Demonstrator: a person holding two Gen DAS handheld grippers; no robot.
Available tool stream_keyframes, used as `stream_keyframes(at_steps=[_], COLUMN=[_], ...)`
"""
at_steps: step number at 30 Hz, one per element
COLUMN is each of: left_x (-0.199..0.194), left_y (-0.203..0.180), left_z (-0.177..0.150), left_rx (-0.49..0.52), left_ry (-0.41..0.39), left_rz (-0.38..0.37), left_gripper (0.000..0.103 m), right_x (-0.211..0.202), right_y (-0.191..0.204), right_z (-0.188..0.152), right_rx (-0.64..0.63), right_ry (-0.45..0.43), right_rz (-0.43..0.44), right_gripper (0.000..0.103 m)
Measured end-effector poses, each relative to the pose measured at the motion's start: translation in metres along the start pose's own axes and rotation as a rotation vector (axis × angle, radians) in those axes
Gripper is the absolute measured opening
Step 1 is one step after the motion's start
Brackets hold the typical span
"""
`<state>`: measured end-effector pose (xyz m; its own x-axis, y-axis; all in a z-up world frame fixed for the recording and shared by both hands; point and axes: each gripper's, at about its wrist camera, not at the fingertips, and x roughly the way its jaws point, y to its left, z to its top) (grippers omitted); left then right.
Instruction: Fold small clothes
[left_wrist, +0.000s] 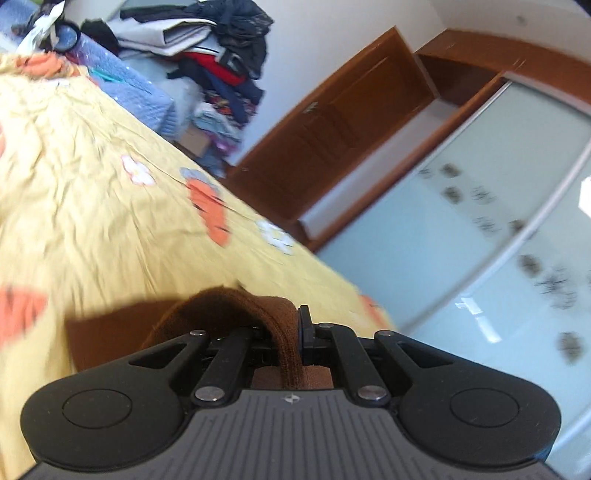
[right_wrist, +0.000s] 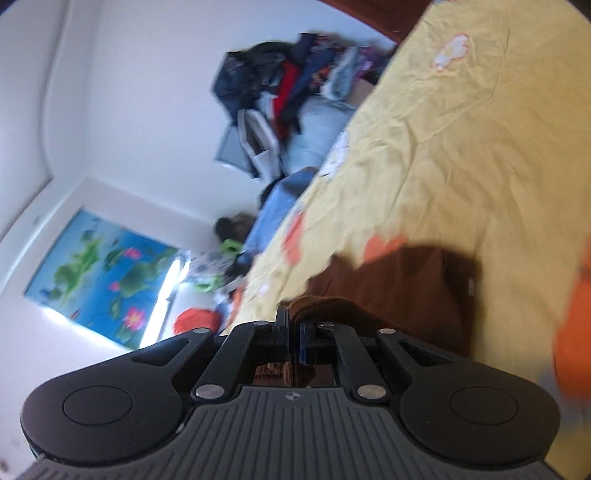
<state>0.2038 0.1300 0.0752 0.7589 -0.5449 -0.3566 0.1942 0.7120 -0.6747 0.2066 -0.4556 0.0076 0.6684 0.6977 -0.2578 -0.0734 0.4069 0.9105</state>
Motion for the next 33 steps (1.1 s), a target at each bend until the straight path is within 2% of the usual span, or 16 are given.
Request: stream_keyframes(at_steps=[2,3,4,5,6,8,9,10,12,15,17,19,21,24,30,33], left_x=[0.033,0.044,0.053,0.054,0.047,0.024,0.017,0.015,0.025,0.060,0.092,0.110,0.100,0.098,0.104,0.105], left_y=[0.013,0.017,0.020,0.023,0.021,-0.002,-0.019,-0.037,-0.064,-0.079,-0.075,-0.062,-0.042,-0.034,-0.031,-0.030], left_z=[0.010,0.013,0.015,0.016,0.016,0.007,0.000,-0.010,-0.028,-0.055,-0.071,-0.081,-0.089,-0.083,-0.083,-0.082], left_rx=[-0.004,-0.023,-0.034,-0.044,-0.038,0.117,0.246,0.376,0.570,0.654,0.686,0.670,0.597,0.554,0.547,0.546], left_ry=[0.056,0.092,0.125,0.134,0.096,-0.050,-0.119,-0.166,-0.159,-0.018,0.063,0.115,0.072,0.091,0.092,0.090], left_rz=[0.097,0.147,0.201,0.253,0.291,0.379,0.459,0.533,0.557,0.535,0.575,0.637,0.594,0.562,0.560,0.559], left_gripper=[0.005,0.011,0.016,0.031,0.051,0.081,0.083,0.083,0.083,0.083,0.083,0.083,0.084,0.086,0.088,0.089], right_x=[0.026,0.038,0.051,0.055,0.053,0.042,0.037,0.032,0.035,0.064,0.089,0.113,0.127,0.123,0.137,0.130], right_y=[-0.017,-0.027,-0.031,-0.033,-0.030,-0.015,-0.004,0.008,0.031,0.062,0.065,0.057,0.044,0.039,0.049,0.054], right_z=[0.010,0.014,0.014,0.015,0.012,0.005,0.001,-0.002,-0.012,-0.030,-0.040,-0.044,-0.047,-0.063,-0.071,-0.077], right_rx=[0.045,0.085,0.110,0.117,0.110,0.041,-0.021,-0.091,-0.231,-0.474,-0.565,-0.592,-0.614,-0.797,-0.894,-0.891], right_ry=[-0.005,-0.011,-0.016,-0.032,-0.064,-0.125,-0.151,-0.168,-0.161,-0.119,-0.066,-0.010,0.033,0.024,0.053,0.024], right_rz=[-0.057,-0.099,-0.132,-0.142,-0.120,-0.087,-0.099,-0.119,-0.162,-0.334,-0.410,-0.490,-0.554,-0.537,-0.610,-0.618], right_gripper=[0.020,0.035,0.043,0.052,0.063,0.076,0.076,0.077,0.077,0.077,0.077,0.077,0.079,0.080,0.089,0.090])
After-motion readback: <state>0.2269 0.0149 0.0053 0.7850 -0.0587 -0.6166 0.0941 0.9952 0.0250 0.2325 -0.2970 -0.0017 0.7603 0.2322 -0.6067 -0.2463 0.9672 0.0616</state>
